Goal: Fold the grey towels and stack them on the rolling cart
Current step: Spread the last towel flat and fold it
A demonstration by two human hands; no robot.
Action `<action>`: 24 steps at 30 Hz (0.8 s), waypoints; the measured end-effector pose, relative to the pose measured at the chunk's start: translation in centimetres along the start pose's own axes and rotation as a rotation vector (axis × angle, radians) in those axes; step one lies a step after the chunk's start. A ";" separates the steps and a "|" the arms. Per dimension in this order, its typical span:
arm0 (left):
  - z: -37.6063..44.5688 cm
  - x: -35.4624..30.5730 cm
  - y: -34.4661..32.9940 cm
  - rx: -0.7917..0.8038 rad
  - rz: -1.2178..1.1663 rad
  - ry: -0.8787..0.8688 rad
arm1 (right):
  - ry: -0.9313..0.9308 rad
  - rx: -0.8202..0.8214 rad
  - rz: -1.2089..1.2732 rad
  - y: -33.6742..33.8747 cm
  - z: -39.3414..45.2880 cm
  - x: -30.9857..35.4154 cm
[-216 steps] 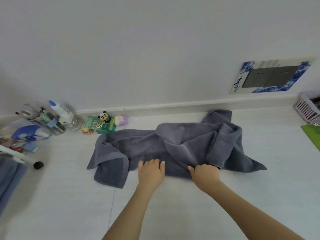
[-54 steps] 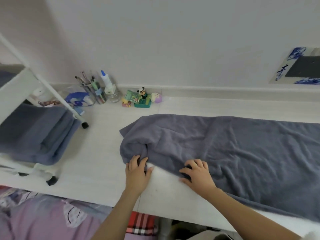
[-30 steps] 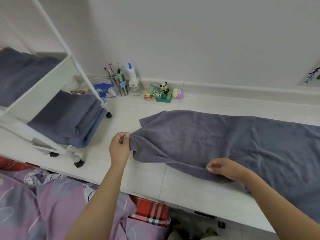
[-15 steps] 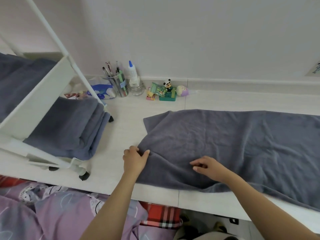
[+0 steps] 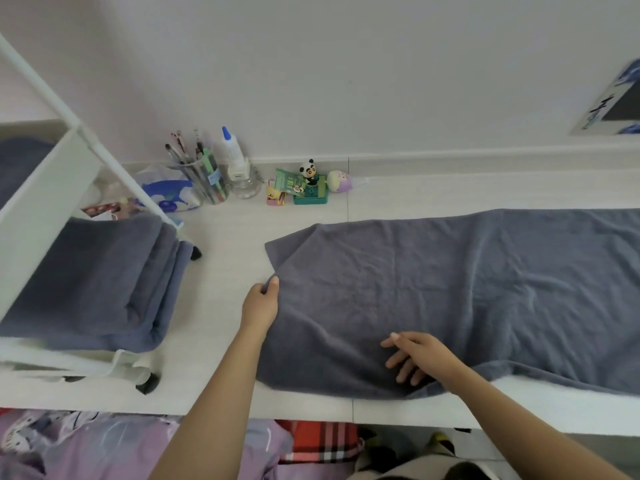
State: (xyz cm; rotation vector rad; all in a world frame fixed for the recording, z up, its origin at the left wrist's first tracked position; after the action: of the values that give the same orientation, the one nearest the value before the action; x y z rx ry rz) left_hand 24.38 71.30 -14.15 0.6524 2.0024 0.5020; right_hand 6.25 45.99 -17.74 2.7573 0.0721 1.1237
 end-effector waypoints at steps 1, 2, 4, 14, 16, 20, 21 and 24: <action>-0.2 -0.7 -0.1 0.014 -0.032 -0.005 | -0.011 -0.013 0.111 0.2 -0.1 0.0; -0.4 -1.4 -0.3 0.024 -0.068 -0.015 | -0.020 -0.032 0.221 0.6 0.0 -0.2; -1.1 -3.2 -0.5 0.018 -0.139 -0.075 | -0.037 -0.054 0.415 1.2 -0.1 -0.3; -8.3 -15.8 -8.4 0.210 -0.137 -0.317 | 0.116 -0.144 0.791 5.0 -1.9 1.0; -10.5 -18.0 -11.2 0.280 -0.073 -0.367 | 0.161 -0.178 0.879 6.5 -2.6 1.3; -15.7 -21.1 -18.7 0.576 -0.124 -0.390 | 0.260 -0.312 1.049 11.1 -4.5 0.2; -16.5 -21.1 -20.5 0.675 -0.144 -0.377 | 0.269 -0.361 1.083 12.1 -4.9 -0.3; -17.6 -20.0 -24.4 0.822 -0.114 -0.397 | 0.166 -0.539 1.116 14.6 -5.5 -3.0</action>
State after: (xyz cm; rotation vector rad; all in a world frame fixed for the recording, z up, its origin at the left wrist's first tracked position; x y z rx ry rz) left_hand 11.44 38.36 -6.89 1.0207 1.7981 -0.5294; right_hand -0.01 32.00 -13.50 2.1004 -1.6281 1.2568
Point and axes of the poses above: each hand's wrist, its own z-axis towards the middle knuckle, its own y-axis out of the back of the hand, x = y × z, the point moved 8 cm from there along z, towards the middle knuckle, and after that the axes turned 2 degrees about z, right-handed, at the moved point
